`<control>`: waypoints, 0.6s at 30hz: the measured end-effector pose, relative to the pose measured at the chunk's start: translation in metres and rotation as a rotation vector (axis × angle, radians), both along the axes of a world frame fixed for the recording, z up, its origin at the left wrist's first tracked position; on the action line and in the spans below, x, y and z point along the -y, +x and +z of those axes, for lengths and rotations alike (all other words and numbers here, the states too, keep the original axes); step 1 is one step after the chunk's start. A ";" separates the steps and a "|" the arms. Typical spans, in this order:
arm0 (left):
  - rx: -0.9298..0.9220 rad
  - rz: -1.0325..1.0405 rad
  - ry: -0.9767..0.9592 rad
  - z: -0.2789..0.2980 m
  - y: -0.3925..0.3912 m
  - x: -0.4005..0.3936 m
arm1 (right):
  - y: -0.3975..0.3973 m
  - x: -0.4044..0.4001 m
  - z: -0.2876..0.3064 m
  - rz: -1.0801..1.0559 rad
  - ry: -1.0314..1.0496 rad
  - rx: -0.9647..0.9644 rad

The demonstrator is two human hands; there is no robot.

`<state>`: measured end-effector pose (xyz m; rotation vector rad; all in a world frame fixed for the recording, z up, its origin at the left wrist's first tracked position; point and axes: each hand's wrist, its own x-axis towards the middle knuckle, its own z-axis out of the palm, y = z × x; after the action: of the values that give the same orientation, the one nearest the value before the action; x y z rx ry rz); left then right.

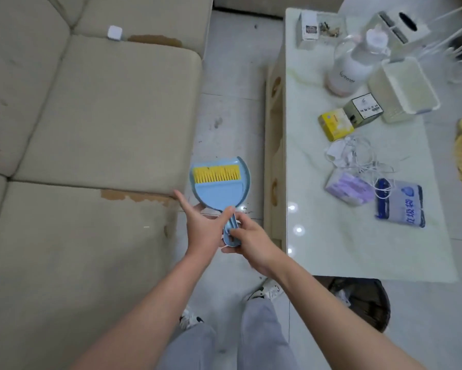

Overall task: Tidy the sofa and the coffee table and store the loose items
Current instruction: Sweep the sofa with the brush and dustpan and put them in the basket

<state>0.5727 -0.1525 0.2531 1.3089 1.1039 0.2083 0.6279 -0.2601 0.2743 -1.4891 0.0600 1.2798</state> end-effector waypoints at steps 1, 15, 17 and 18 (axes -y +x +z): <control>0.014 0.008 -0.023 -0.005 0.011 0.004 | 0.011 0.013 -0.004 -0.011 -0.011 0.001; -0.182 -0.608 -0.140 -0.045 0.216 0.216 | 0.175 0.278 -0.052 -0.158 -0.276 0.036; -0.169 -0.685 -0.113 -0.043 0.237 0.238 | 0.193 0.303 -0.050 -0.198 -0.325 0.054; -0.163 -0.723 -0.111 -0.042 0.251 0.249 | 0.205 0.315 -0.050 -0.240 -0.340 0.062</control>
<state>0.8239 -0.4011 0.2108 1.5570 0.6993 -0.4962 0.8333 -0.5756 0.2241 -1.7494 0.4216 1.0634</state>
